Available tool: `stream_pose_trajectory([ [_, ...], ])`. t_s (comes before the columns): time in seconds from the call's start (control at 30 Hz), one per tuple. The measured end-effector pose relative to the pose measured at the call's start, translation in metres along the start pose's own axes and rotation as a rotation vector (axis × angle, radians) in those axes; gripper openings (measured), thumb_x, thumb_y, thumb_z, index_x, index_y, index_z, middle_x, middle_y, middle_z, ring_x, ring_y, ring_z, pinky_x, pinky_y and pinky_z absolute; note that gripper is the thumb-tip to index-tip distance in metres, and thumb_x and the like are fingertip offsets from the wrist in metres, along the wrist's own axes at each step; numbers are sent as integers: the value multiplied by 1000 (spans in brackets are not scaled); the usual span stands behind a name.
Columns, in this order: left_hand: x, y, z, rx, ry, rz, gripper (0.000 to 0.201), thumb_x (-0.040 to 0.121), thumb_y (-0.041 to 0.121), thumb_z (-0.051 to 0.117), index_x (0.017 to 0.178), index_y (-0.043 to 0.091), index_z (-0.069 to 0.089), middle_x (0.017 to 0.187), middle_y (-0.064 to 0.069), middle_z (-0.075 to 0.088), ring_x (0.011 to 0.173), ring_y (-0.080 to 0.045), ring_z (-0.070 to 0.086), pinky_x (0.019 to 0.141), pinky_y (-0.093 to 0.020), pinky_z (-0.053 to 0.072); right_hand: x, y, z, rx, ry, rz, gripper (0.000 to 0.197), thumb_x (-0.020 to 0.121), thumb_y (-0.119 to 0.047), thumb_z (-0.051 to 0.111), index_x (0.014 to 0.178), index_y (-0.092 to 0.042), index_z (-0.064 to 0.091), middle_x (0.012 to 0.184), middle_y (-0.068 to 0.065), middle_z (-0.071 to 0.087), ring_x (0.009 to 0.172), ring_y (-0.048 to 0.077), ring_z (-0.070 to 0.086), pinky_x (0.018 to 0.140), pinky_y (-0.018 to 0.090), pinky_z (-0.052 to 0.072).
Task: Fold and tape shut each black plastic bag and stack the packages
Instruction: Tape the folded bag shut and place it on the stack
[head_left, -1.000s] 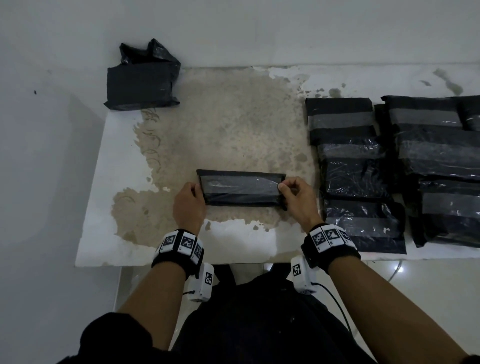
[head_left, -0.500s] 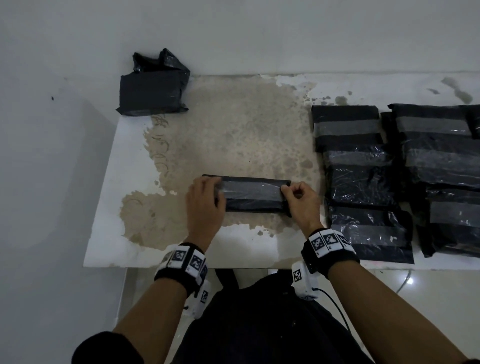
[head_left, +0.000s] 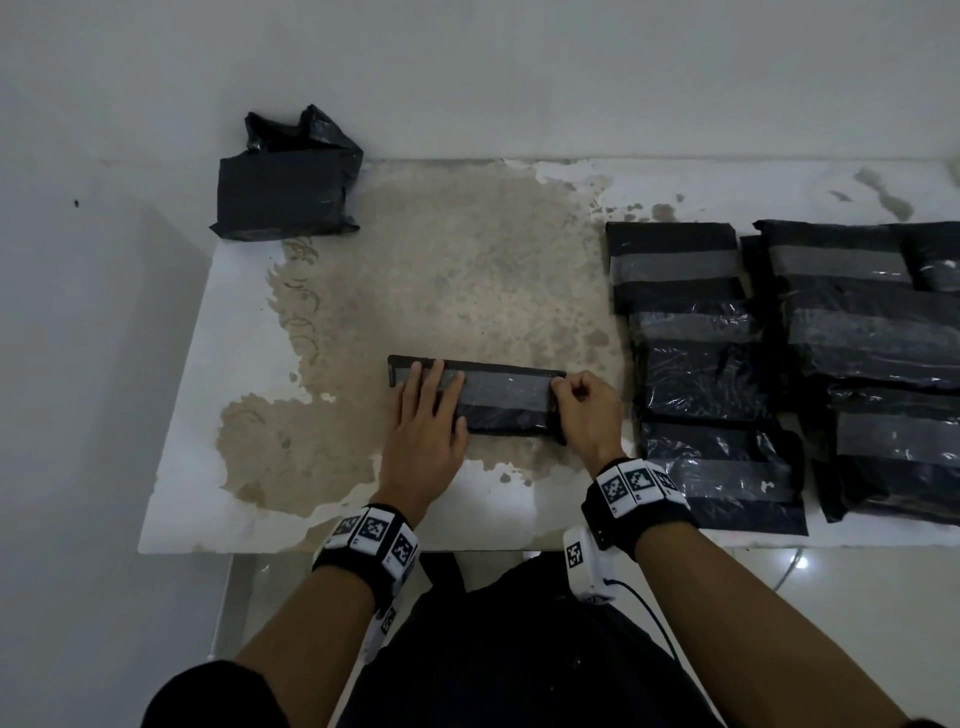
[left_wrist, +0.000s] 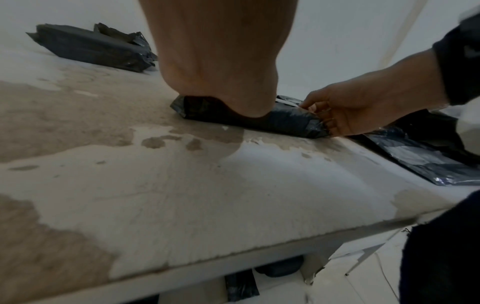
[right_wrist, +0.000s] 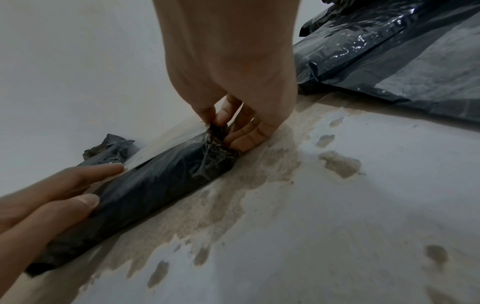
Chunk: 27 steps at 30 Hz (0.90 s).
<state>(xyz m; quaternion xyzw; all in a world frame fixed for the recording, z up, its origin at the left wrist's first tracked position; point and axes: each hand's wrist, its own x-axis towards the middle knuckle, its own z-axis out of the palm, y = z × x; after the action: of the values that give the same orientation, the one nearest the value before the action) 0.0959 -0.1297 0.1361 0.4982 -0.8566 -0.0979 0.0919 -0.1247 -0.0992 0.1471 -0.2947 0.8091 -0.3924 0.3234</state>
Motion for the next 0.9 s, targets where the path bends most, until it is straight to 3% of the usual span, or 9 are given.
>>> stream_pose_trajectory([
  [0.07,3,5,0,13,4,27,60,98,35,32,152,10,39,162,-12,30,153,-33,19,122,-55,18,1,1,2,-14,11,-9,30,96,-23,63,68,-20,54,70,-4,59,71,15,53,67,26,41],
  [0.23,14,22,9,54,-85,150,66,102,48,30,157,12,30,166,-10,21,154,-32,12,123,-56,14,0,1,4,-45,49,-75,32,100,-29,59,73,-12,58,70,0,59,70,21,56,67,33,46],
  [0.3,15,23,14,83,-121,132,70,102,54,26,159,13,24,167,-9,15,155,-33,7,124,-56,11,1,0,3,-43,39,-85,27,100,-28,59,78,-12,58,73,-1,60,72,20,57,67,31,48],
  [0.4,12,24,19,109,-122,129,73,102,57,22,160,14,18,168,-9,8,155,-33,1,124,-56,8,2,-2,-2,-23,43,-47,8,100,-18,59,96,-13,54,82,-6,59,81,18,60,66,19,46],
  [0.47,12,24,19,104,-116,128,73,102,58,22,160,14,17,169,-9,6,155,-33,0,124,-56,8,-2,-3,-4,-77,71,-92,5,101,-15,55,105,-15,52,94,0,61,89,20,61,73,25,50],
  [0.57,12,27,20,88,-106,114,74,102,58,22,160,14,16,169,-9,6,155,-32,0,124,-55,6,-21,-3,-1,-420,118,-469,21,101,-21,50,120,-13,57,121,10,56,106,23,52,91,37,46],
  [0.67,12,31,21,67,-90,88,71,102,55,20,160,14,14,168,-9,8,155,-32,4,124,-53,6,-42,2,12,-669,-49,-785,46,106,-30,36,143,-9,51,148,14,47,139,31,40,115,44,34],
  [0.77,10,27,21,95,-77,112,70,101,51,25,159,12,19,168,-11,12,155,-33,8,123,-54,14,-44,17,19,-849,-219,-824,62,109,-41,19,157,-3,29,165,16,25,155,30,16,125,46,16],
  [0.9,7,14,20,144,-67,197,71,102,52,26,160,11,18,168,-13,12,155,-32,9,124,-52,13,-40,29,13,-951,-266,-777,70,108,-48,12,159,0,15,168,18,7,157,28,4,127,45,14],
])
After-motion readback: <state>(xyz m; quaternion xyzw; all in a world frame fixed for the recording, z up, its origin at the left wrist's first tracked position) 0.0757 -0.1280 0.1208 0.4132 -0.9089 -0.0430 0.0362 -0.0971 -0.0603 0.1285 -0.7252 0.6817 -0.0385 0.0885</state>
